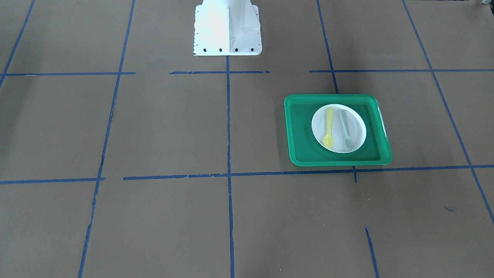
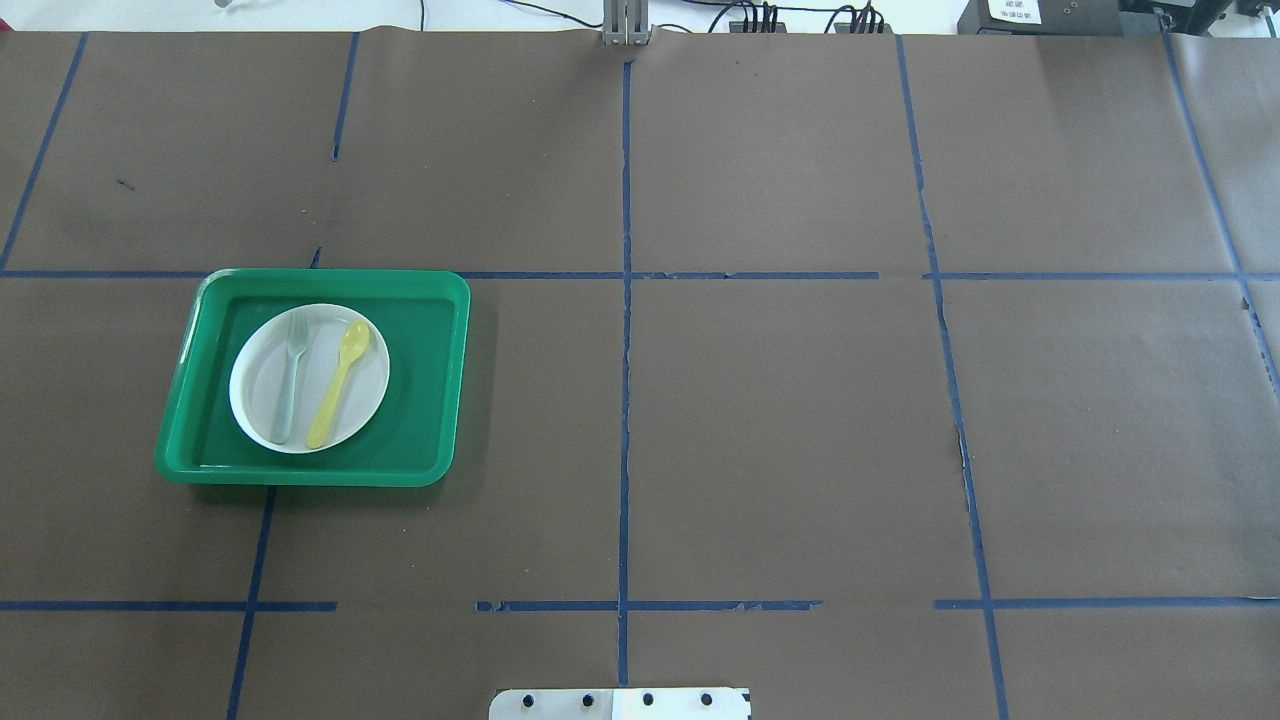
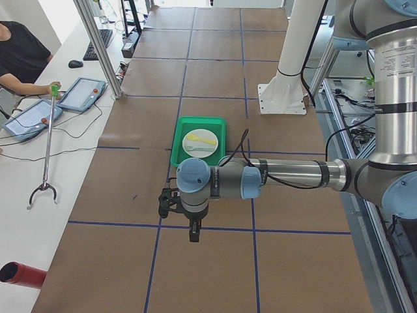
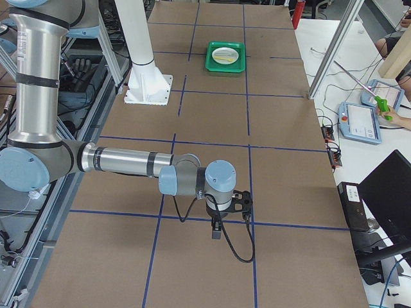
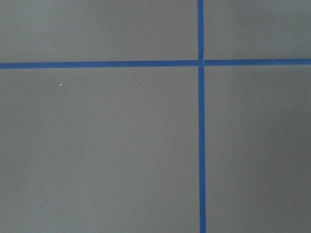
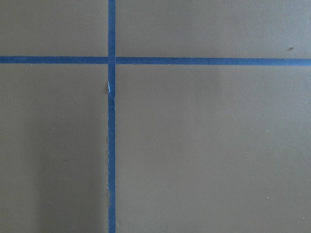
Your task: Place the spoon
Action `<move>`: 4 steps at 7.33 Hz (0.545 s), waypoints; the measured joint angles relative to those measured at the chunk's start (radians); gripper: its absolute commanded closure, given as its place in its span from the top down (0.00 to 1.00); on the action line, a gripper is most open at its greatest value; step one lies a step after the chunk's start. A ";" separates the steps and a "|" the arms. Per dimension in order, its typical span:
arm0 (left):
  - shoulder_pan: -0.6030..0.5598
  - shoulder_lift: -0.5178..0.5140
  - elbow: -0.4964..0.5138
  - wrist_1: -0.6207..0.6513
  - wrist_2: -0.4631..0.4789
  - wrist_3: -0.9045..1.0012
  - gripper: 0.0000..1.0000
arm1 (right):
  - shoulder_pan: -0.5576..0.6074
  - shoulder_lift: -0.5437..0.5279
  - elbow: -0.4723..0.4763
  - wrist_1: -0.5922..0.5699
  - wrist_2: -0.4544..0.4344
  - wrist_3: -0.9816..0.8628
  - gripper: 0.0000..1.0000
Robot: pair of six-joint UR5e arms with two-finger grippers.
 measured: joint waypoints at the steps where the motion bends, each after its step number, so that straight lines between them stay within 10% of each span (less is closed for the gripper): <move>1: 0.000 0.001 0.000 0.000 0.000 0.002 1.00 | 0.000 0.000 0.000 0.000 0.000 0.000 1.00; 4: 0.002 -0.031 -0.014 -0.004 0.001 -0.001 1.00 | 0.000 0.000 0.000 0.000 0.000 0.001 1.00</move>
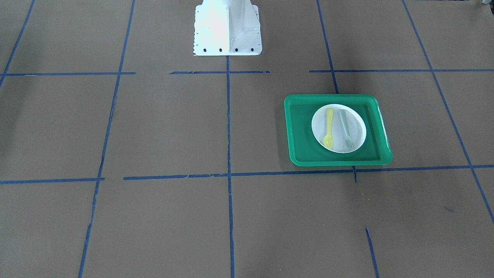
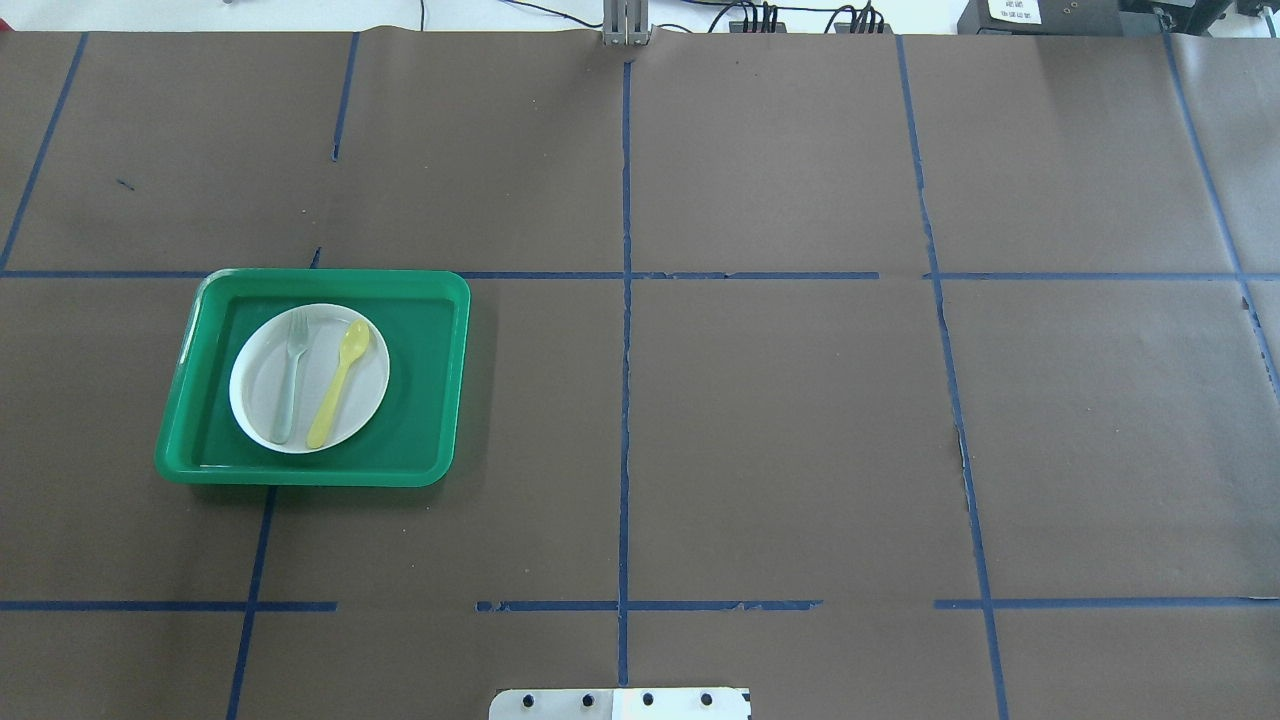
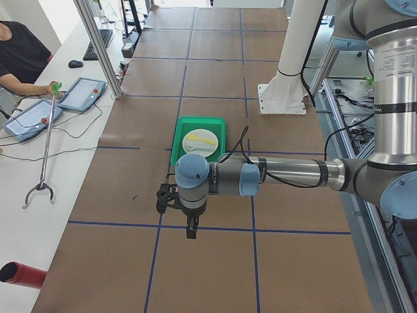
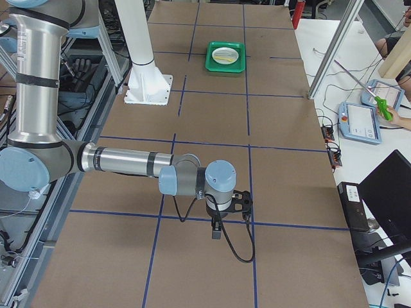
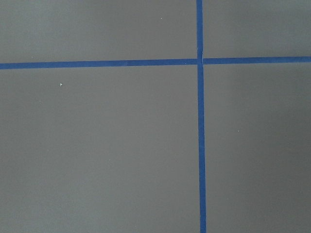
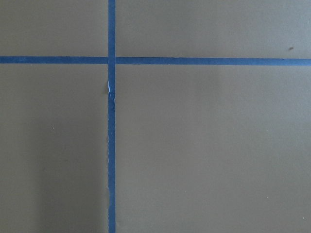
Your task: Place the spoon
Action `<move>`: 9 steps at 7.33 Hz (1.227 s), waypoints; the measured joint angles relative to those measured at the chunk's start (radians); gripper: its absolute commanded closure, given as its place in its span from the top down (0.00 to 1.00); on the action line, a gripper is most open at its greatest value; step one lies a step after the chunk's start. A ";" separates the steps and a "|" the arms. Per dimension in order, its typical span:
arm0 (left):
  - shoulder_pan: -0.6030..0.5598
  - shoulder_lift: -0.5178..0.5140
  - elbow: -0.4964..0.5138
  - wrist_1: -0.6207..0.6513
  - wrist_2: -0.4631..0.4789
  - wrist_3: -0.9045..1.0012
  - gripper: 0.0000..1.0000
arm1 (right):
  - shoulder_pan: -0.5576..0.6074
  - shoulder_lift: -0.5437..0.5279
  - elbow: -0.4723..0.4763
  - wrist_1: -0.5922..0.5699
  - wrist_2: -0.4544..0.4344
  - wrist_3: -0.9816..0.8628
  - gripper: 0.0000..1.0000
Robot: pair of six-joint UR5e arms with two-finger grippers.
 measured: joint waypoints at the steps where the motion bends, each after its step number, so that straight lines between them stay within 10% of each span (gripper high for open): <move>1: 0.003 -0.035 -0.026 0.003 0.004 -0.020 1.00 | 0.000 0.000 0.000 0.000 0.000 0.000 1.00; 5: 0.130 -0.099 -0.280 0.077 0.000 -0.290 1.00 | 0.000 0.000 0.000 0.000 0.000 0.000 1.00; 9: 0.544 -0.347 -0.298 0.078 0.049 -0.814 1.00 | 0.000 0.000 0.000 0.001 0.000 0.000 1.00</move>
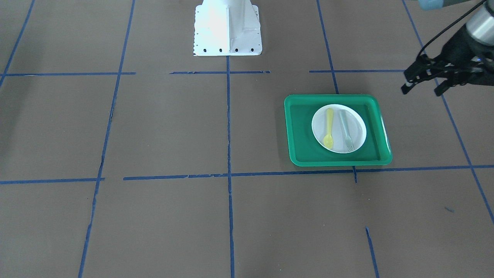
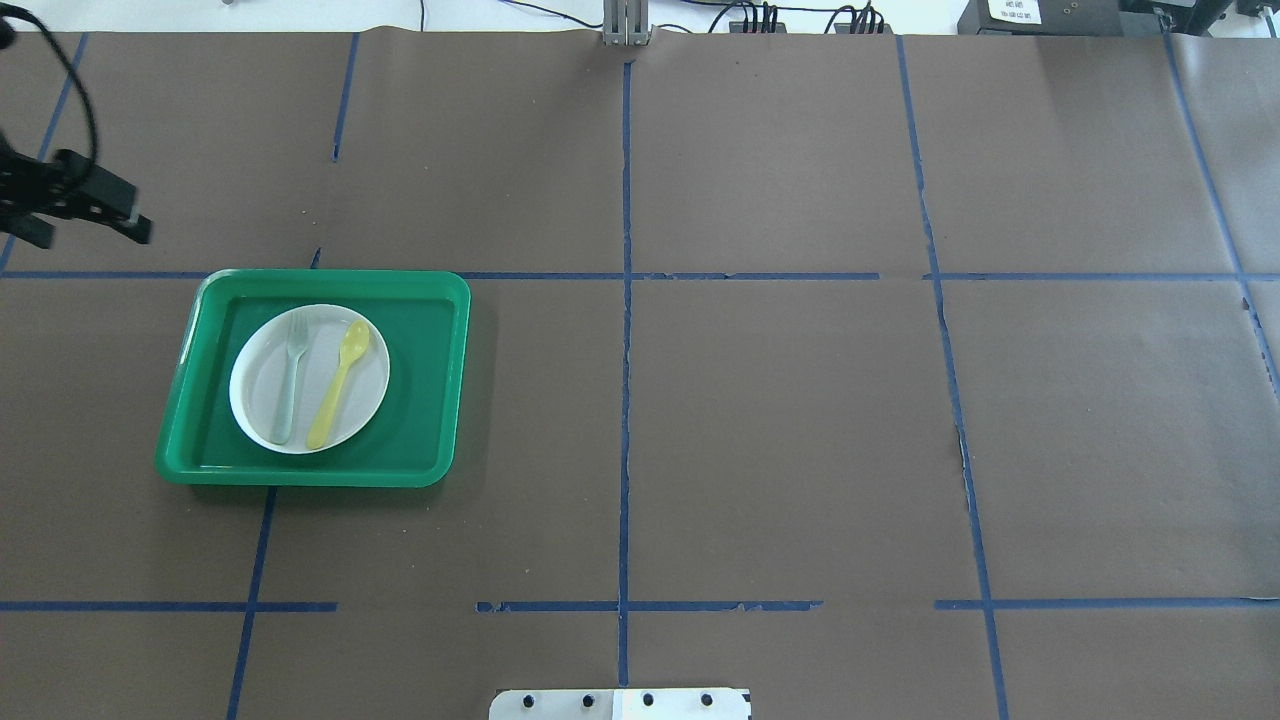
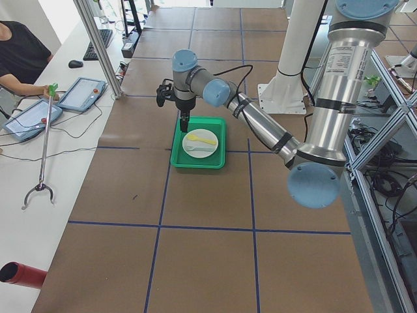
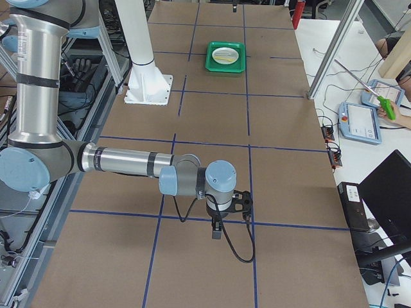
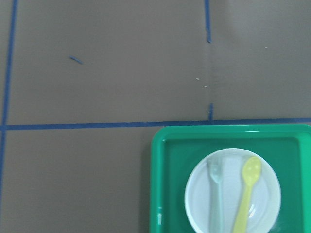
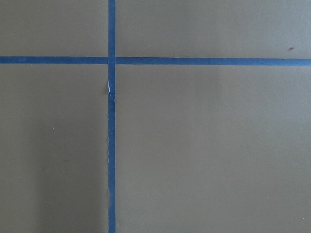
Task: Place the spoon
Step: 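Move the left gripper down over the yellow spoon on the white plate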
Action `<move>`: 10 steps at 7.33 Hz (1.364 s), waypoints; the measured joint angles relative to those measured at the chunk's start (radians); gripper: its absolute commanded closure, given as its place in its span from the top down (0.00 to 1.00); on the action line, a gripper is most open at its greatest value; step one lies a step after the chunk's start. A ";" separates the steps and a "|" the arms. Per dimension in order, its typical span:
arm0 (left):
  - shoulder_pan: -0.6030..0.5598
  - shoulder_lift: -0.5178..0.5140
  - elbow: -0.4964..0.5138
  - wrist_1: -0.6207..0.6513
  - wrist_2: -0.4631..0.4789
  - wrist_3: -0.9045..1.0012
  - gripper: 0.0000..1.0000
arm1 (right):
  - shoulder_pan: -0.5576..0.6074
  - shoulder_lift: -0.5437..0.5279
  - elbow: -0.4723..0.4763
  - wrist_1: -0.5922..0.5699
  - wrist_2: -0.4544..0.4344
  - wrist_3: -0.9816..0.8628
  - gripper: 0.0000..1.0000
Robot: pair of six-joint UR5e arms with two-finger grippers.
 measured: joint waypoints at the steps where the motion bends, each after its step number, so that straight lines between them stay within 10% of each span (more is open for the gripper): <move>1: 0.086 -0.060 0.048 -0.011 0.032 -0.086 1.00 | 0.000 0.000 0.000 0.000 0.000 0.000 1.00; 5: 0.306 -0.107 0.315 -0.317 0.225 -0.321 0.98 | 0.000 0.000 0.000 -0.001 0.000 0.000 1.00; 10: 0.360 -0.044 0.361 -0.429 0.247 -0.348 0.81 | 0.000 0.000 0.000 -0.001 0.000 0.000 1.00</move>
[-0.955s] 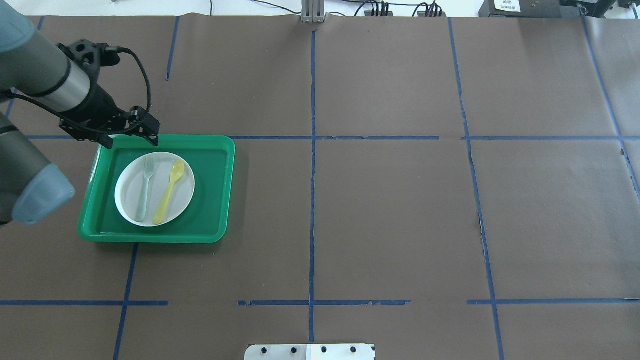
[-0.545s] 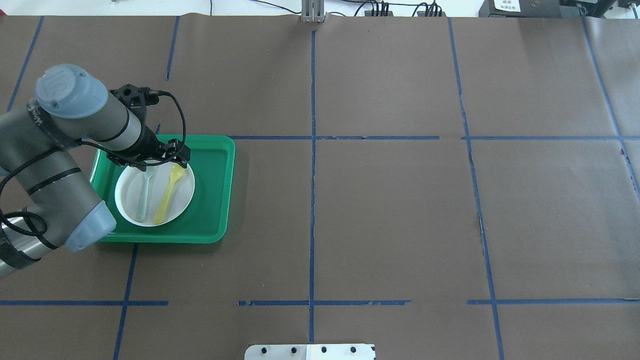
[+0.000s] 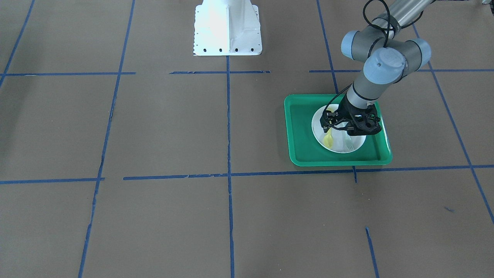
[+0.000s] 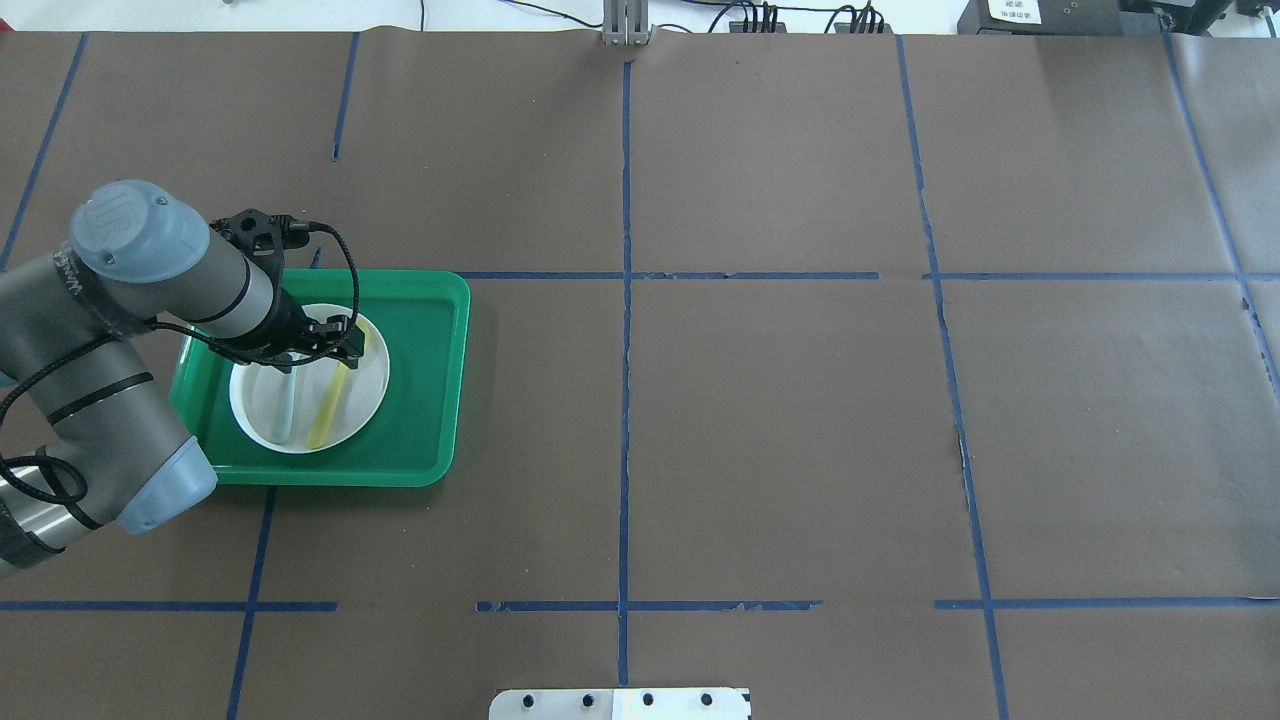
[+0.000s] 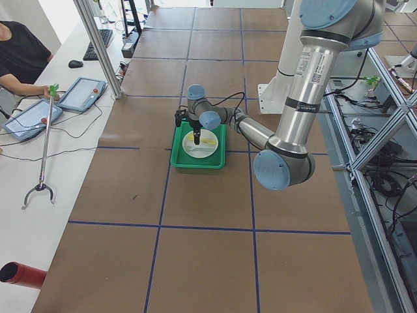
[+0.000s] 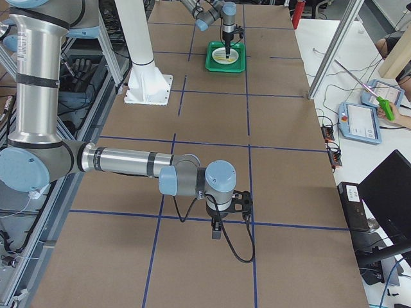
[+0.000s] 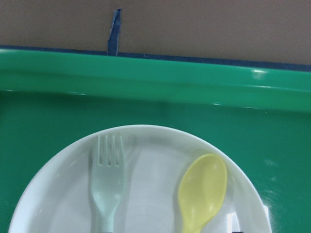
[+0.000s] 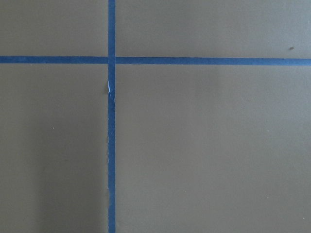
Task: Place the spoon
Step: 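Close the left gripper on the yellow spoon's handle and lift it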
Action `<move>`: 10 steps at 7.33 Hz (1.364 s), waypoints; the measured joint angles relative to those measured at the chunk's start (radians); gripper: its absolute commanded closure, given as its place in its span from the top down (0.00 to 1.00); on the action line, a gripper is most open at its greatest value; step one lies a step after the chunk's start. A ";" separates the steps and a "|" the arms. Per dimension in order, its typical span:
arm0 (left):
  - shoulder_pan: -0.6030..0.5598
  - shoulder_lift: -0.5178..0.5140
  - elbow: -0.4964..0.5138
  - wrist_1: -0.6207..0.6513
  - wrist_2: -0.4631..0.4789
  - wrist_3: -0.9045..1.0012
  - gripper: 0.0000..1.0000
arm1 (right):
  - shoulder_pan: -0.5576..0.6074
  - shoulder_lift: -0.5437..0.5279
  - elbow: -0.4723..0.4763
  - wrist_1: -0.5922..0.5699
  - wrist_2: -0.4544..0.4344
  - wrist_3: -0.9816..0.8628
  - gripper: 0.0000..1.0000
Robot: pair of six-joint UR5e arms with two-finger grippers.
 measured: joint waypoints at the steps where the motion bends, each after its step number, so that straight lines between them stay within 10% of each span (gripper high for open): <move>1: 0.008 0.001 -0.002 -0.002 -0.001 -0.005 0.78 | 0.000 0.000 0.000 0.000 0.000 0.000 1.00; 10: 0.041 0.002 -0.007 -0.004 0.000 0.001 0.07 | 0.000 0.000 0.000 0.000 0.000 0.000 1.00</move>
